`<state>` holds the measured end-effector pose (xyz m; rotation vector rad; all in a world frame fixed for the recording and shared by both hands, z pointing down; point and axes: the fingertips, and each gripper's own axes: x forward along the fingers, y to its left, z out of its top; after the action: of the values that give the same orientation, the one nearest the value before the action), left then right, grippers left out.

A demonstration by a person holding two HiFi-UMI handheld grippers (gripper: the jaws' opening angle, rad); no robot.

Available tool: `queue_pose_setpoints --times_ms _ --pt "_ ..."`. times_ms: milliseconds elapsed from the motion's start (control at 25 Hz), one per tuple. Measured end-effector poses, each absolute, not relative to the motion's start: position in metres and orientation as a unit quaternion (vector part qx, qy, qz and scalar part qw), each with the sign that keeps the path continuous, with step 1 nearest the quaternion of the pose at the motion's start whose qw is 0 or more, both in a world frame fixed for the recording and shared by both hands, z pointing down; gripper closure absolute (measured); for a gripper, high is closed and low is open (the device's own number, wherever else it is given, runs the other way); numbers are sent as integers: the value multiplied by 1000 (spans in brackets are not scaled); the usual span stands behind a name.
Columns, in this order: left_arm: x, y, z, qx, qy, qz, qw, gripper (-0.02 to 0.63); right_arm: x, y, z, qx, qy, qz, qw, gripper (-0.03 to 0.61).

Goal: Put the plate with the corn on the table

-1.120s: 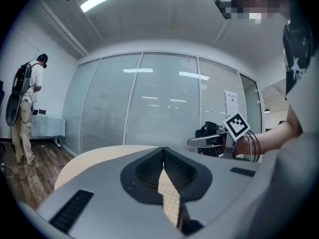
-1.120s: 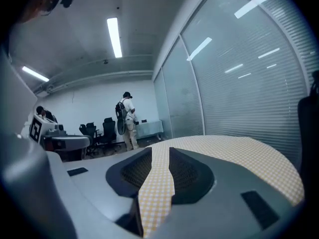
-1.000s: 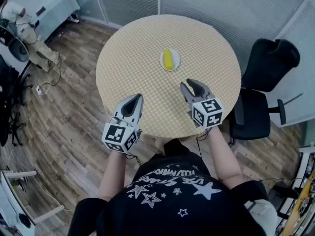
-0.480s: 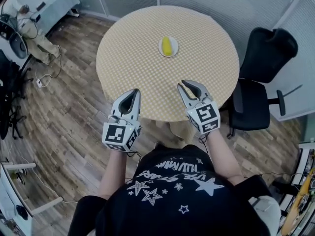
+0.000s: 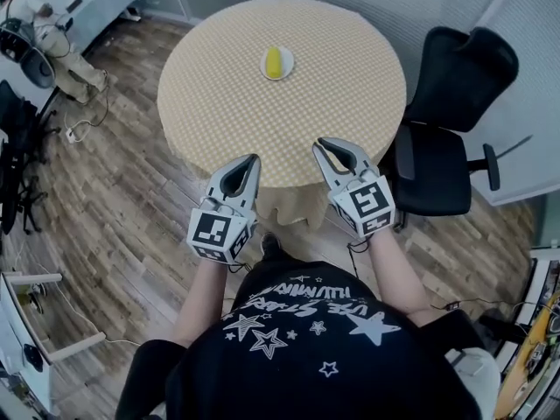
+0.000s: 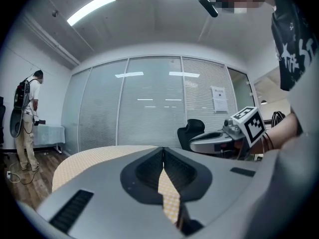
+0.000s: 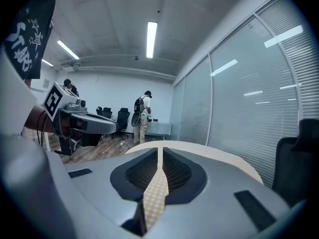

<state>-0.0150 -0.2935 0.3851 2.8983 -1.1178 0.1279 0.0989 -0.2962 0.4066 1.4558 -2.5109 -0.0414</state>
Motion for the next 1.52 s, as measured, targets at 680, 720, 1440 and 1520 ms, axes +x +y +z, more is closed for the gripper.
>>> queue_pose_setpoints --times_ms 680,720,1440,1520 --pt "60 -153 393 933 -355 63 5 606 197 -163 413 557 -825 -7 94 531" --pt "63 -144 393 932 -357 62 5 606 202 -155 412 559 -824 -9 94 531" --pt "72 -34 401 909 -409 76 11 606 222 -62 422 527 -846 15 74 531" --pt "70 -31 399 907 -414 75 9 606 220 -59 421 523 -849 17 69 531"
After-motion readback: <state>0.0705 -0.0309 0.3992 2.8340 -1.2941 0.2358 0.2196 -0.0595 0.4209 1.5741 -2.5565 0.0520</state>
